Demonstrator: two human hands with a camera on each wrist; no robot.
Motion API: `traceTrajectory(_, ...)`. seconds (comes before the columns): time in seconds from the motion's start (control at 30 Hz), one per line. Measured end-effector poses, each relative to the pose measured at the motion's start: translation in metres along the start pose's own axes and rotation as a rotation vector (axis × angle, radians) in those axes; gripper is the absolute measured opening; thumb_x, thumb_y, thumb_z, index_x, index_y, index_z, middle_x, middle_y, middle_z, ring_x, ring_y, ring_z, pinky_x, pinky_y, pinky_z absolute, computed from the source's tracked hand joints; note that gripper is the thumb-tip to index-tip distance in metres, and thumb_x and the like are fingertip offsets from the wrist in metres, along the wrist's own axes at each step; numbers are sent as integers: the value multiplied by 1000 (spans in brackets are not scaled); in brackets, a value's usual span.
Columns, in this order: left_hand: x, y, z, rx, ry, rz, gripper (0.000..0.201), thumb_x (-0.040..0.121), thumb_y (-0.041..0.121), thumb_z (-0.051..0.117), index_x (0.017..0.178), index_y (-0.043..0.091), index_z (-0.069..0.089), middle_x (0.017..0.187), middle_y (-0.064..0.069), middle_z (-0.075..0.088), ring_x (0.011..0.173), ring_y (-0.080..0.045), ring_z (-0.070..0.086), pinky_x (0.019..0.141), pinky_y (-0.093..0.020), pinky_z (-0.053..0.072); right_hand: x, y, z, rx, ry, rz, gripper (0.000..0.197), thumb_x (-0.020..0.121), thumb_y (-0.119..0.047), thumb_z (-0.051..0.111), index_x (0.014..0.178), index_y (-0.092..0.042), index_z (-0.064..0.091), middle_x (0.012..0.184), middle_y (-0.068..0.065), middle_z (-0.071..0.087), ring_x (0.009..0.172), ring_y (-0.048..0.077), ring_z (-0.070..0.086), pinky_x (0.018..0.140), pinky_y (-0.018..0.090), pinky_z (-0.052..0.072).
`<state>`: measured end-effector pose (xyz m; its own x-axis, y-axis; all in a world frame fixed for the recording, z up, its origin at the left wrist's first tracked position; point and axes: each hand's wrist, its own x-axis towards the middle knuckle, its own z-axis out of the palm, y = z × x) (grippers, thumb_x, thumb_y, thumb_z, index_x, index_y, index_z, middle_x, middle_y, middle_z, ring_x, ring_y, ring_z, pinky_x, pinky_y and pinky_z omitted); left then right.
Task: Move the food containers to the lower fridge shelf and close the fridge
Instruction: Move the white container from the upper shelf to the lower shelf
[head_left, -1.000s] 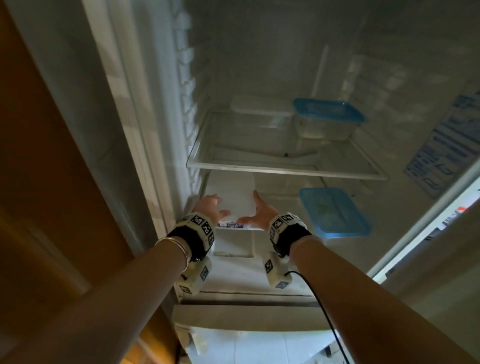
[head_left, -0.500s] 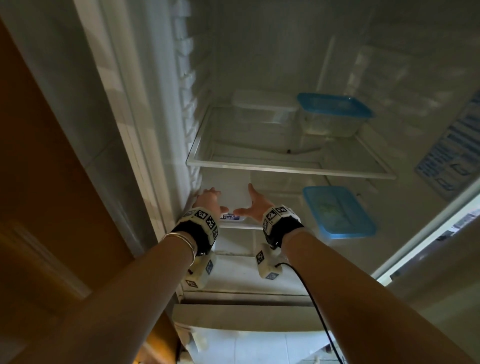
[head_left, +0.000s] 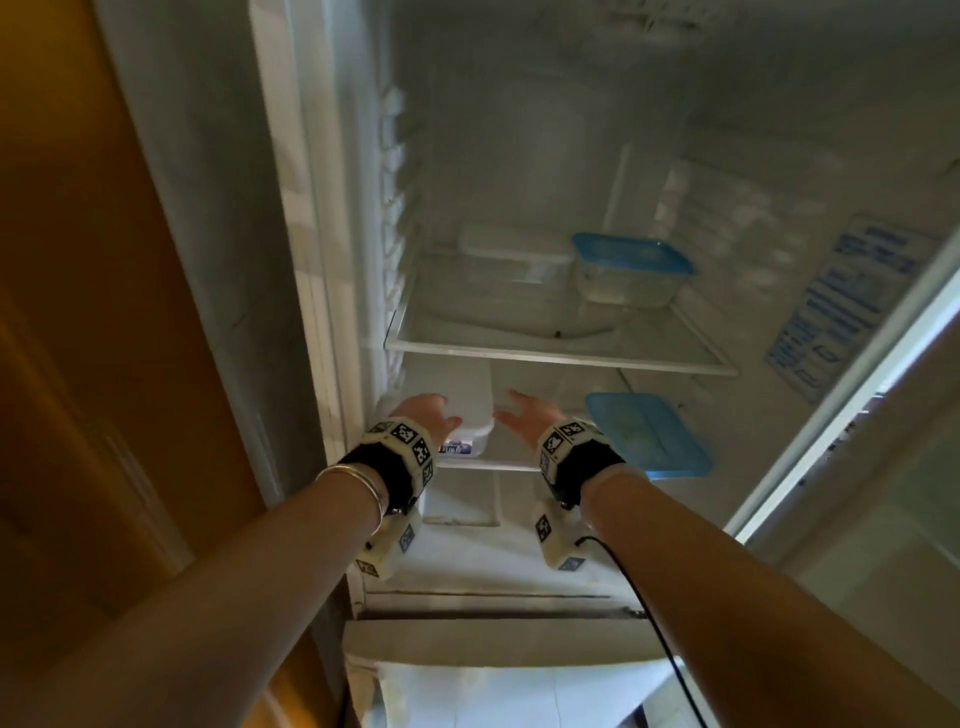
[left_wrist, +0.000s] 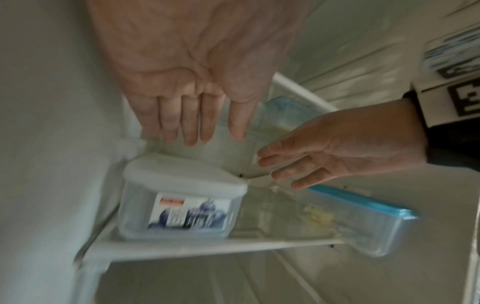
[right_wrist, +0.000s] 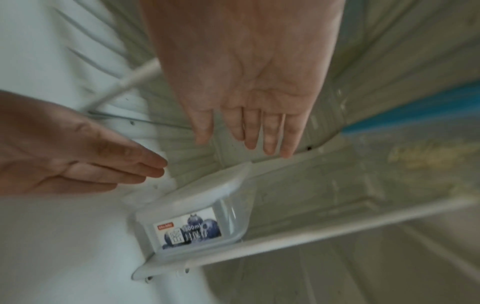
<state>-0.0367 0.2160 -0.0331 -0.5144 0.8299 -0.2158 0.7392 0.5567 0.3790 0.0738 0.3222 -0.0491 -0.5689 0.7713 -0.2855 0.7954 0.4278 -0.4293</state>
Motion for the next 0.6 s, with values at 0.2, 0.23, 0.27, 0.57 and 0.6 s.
traceTrajectory(0.2,-26,27,-27,91,60,137,40,95,22,39,123,0,56,130,-16,58,120,-30,54,102,-36,42,-46,-5,-22,-166,30,-44,60,97,-47,36,147,-17,29,156,7,28,143,26,28,118,39,22)
traceTrajectory(0.23,-29,33,-33,105,70,161,37,94,19,39,119,-2,58,127,-16,60,118,-30,55,101,-36,43,-54,-7,-28,-176,31,-53,59,96,-49,35,146,-18,32,155,6,30,143,25,29,118,39,22)
traceTrajectory(0.27,-33,38,-40,112,96,182,35,95,17,39,117,-1,60,125,-15,60,117,-30,56,100,-35,43,-61,-10,-35,-182,36,-66,58,96,-50,34,145,-18,35,155,6,32,142,24,31,118,39,23)
traceTrajectory(0.57,-20,75,-84,5,242,162,36,96,8,34,122,-2,57,129,-16,58,121,-32,54,101,-37,42,-96,-33,-103,-225,234,-138,43,101,-28,30,126,-5,56,136,16,53,125,29,49,104,32,36)
traceTrajectory(0.6,-15,76,-87,32,247,155,36,97,11,36,123,0,57,130,-15,57,123,-32,53,102,-36,41,-92,-34,-108,-238,249,-127,42,101,-26,30,127,-5,56,135,16,54,124,30,50,103,33,38)
